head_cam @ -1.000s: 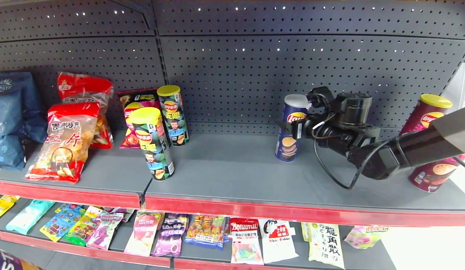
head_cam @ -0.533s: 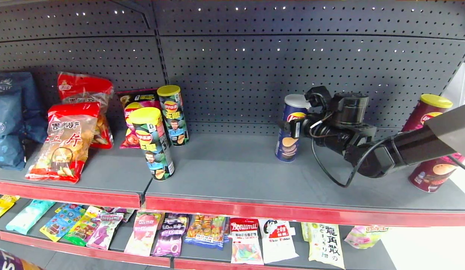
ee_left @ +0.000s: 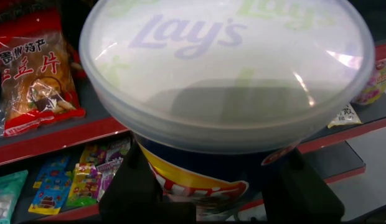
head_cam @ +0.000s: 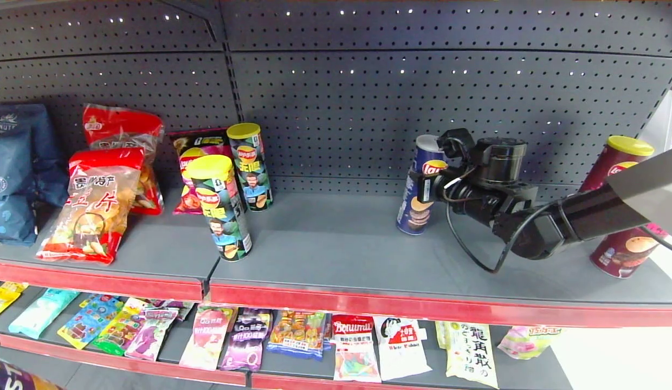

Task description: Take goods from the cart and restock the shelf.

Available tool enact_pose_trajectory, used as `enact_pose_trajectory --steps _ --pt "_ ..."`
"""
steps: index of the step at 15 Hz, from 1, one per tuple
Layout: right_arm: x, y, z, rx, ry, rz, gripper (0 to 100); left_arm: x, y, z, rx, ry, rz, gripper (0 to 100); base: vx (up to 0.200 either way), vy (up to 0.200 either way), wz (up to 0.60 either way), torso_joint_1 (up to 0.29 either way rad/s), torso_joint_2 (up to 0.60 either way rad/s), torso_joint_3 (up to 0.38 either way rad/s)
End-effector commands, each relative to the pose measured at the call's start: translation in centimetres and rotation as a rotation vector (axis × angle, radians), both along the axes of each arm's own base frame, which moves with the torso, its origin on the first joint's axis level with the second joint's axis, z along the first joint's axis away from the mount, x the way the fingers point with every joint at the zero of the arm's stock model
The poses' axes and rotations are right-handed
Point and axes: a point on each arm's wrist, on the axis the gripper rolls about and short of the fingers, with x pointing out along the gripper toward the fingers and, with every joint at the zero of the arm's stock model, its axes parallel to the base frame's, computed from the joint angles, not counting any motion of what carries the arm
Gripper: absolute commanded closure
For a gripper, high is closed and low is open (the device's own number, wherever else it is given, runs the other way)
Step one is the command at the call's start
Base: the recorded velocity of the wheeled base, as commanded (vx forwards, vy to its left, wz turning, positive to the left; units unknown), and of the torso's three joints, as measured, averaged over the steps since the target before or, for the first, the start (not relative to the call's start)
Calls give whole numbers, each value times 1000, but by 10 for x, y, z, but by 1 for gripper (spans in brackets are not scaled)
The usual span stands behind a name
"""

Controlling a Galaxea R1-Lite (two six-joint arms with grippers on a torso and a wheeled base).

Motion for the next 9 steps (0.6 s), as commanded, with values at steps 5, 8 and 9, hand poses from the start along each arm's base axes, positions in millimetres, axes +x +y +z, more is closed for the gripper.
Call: enact_pose_trajectory --steps 5,8,9 --pt "-54 5 27 -30 -6 -35 100 0 0 0 0 0 0 100 0 0 0 0 0 0" --pt "-76 6 34 -45 -17 -111 100 0 0 0 0 0 0 100 0 0 0 0 0 0" --pt "-84 8 33 -49 -15 -133 100 0 0 0 0 1 0 100 0 0 0 0 0 0"
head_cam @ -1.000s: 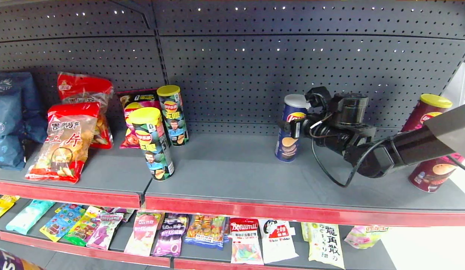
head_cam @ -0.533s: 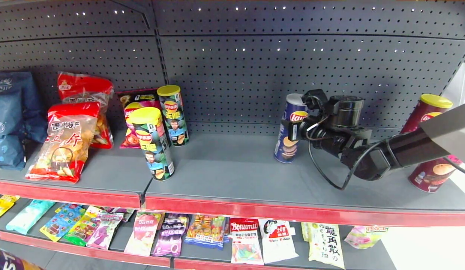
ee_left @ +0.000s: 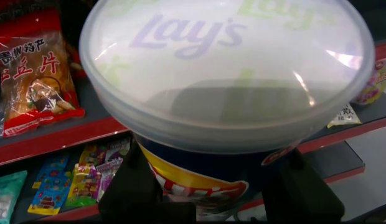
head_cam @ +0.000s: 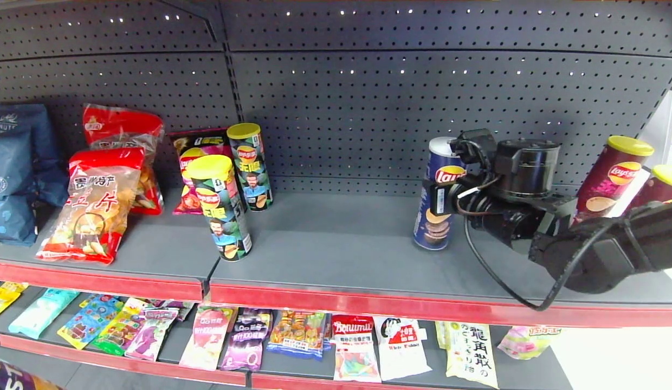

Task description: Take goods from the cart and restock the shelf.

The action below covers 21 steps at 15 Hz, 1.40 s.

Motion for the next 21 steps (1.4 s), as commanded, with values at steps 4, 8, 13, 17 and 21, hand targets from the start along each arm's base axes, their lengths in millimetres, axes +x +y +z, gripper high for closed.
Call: enact_pose_trajectory --steps 4,8,13,17,21 --pt "-47 10 -1 30 28 9 100 0 0 1 0 -3 2 100 0 0 0 0 0 0" --pt "-54 21 -6 81 38 30 100 -1 0 1 0 -6 2 100 0 0 0 0 0 0" --pt "-50 25 -19 67 60 32 100 -1 0 1 1 -10 5 100 0 0 0 0 0 0" --pt "-46 30 -25 54 54 2 100 -2 0 2 1 -13 5 100 0 0 0 0 0 0" --pt "-56 39 -25 47 51 14 100 -2 0 1 1 -12 5 100 0 0 0 0 0 0"
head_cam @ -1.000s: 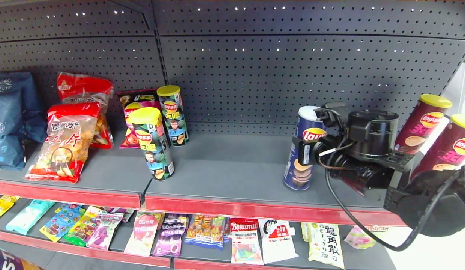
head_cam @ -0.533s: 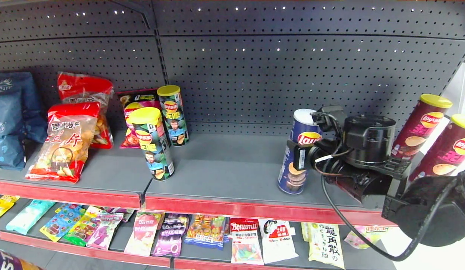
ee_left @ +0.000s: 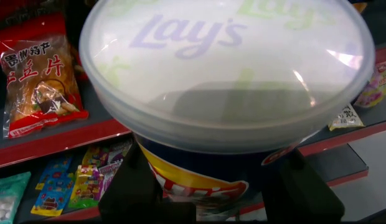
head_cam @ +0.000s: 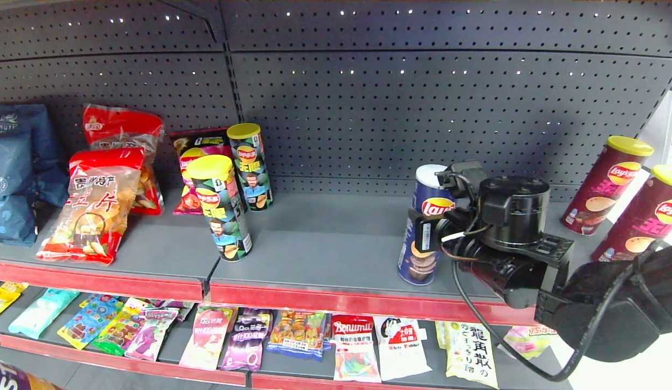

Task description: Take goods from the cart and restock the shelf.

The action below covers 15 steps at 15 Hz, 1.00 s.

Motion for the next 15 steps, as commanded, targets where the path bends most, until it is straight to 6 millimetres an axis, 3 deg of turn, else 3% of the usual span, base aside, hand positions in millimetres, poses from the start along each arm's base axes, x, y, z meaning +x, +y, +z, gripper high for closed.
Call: enact_pose_trajectory --steps 1,15 --pt "-6 8 -3 -13 5 0 100 0 0 0 0 2 0 100 0 0 0 0 0 0" --pt "-16 14 -5 -30 7 26 100 0 0 -1 0 2 0 100 0 0 0 0 0 0"
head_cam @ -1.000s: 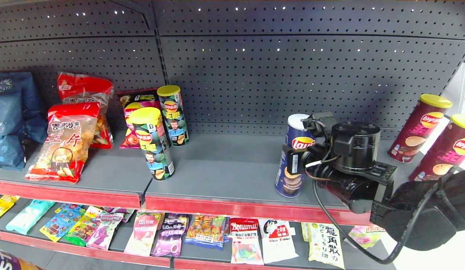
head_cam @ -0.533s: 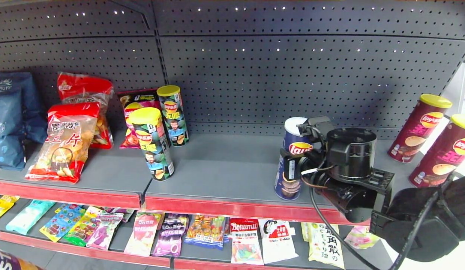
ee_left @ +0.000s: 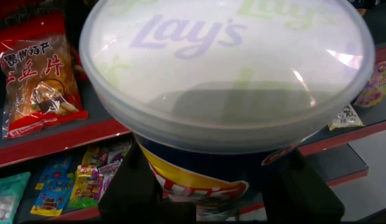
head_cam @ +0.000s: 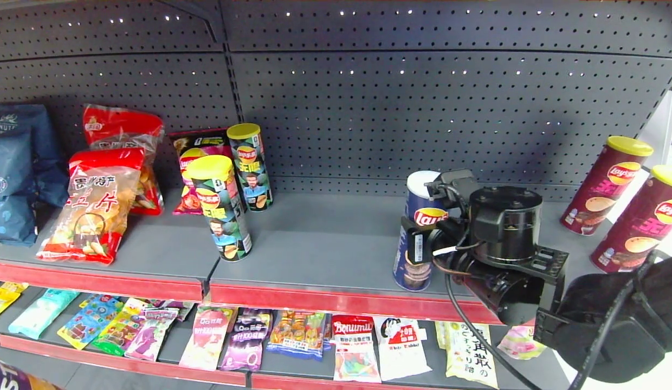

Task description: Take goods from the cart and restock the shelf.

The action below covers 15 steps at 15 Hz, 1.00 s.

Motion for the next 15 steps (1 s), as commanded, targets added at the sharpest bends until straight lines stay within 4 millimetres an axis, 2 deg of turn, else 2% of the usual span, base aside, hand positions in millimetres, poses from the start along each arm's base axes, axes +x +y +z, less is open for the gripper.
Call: enact_pose_trajectory --steps 1,8,9,11,15 --pt "0 1 1 2 -2 1 100 0 0 0 0 1 0 100 0 0 0 0 0 0" --pt "0 0 0 5 2 1 100 1 0 0 -1 7 -1 100 0 0 0 0 0 0" --pt "0 1 0 8 0 1 0 1 0 0 -1 7 -1 100 0 0 0 0 0 0" --pt "-1 1 3 15 -8 2 0 1 0 -1 -2 8 -1 100 0 0 0 0 0 0" --pt "-16 3 15 33 -34 37 0 1 0 0 -2 6 -1 100 0 0 0 0 0 0"
